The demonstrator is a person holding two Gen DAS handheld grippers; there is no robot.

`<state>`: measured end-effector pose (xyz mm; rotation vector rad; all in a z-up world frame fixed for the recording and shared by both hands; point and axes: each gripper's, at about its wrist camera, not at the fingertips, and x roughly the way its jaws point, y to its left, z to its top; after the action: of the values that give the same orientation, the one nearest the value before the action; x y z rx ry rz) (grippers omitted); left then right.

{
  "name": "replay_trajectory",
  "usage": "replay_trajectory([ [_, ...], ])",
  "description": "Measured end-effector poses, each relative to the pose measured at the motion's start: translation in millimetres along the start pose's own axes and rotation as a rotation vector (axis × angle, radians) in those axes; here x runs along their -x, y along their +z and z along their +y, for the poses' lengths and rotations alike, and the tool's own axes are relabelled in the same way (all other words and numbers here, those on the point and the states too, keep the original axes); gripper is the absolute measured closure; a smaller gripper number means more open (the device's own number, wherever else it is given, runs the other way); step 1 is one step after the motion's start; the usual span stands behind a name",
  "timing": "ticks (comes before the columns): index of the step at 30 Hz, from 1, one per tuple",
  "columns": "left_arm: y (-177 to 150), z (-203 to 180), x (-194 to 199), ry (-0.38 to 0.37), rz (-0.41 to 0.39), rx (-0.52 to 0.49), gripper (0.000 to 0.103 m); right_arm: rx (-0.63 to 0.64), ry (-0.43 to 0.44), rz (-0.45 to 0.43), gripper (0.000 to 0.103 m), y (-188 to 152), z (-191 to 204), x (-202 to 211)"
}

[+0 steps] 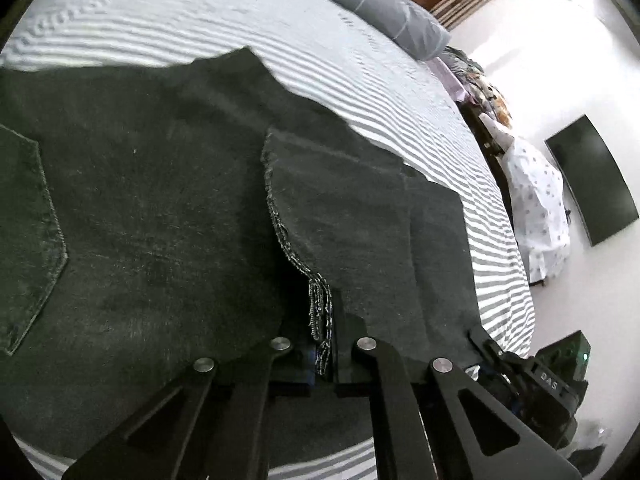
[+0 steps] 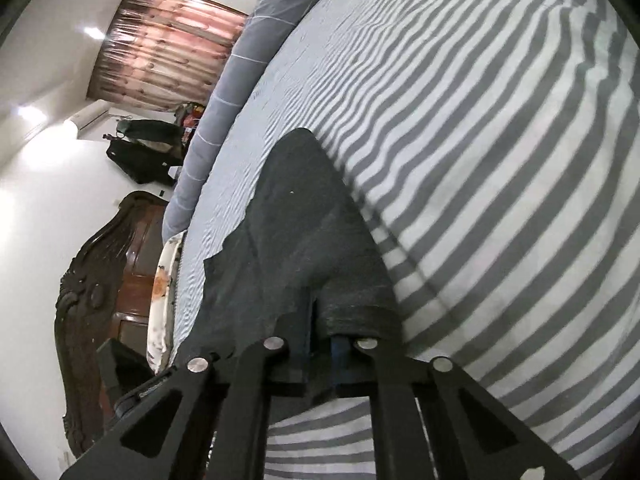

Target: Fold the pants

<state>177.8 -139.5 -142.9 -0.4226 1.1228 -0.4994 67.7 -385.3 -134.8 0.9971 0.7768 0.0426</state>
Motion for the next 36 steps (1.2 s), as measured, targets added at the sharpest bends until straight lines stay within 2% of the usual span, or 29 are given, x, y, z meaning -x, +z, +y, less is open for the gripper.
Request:
replay_trajectory([
  [5, -4, 1, 8, 0.022, -0.007, -0.073, 0.099, 0.083, -0.033, 0.016, 0.098, -3, 12, 5],
  [13, -7, 24, 17, 0.059, -0.006, -0.076, 0.099, 0.152, -0.041, 0.076, 0.098, -17, 27, -5],
  [21, -18, -6, 10, 0.242, -0.027, -0.336, 0.093, 0.163, -0.119, 0.1, 0.097, -17, 34, -7],
  [24, -20, -10, 9, 0.277, -0.034, -0.366, 0.089, 0.195, -0.148, 0.105, 0.093, -19, 40, -2],
  [27, -21, -16, 11, 0.354, -0.055, -0.41, 0.083, 0.22, -0.167, 0.108, 0.091, -23, 46, 3],
  [30, -22, -22, 17, 0.415, -0.096, -0.448, 0.083, 0.247, -0.196, 0.122, 0.088, -27, 50, 9],
  [33, -21, -26, 27, 0.437, -0.138, -0.476, 0.082, 0.297, -0.234, 0.148, 0.088, -33, 55, 20],
  [36, -18, -29, 40, 0.422, -0.184, -0.474, 0.077, 0.358, -0.267, 0.132, 0.088, -36, 63, 34],
])
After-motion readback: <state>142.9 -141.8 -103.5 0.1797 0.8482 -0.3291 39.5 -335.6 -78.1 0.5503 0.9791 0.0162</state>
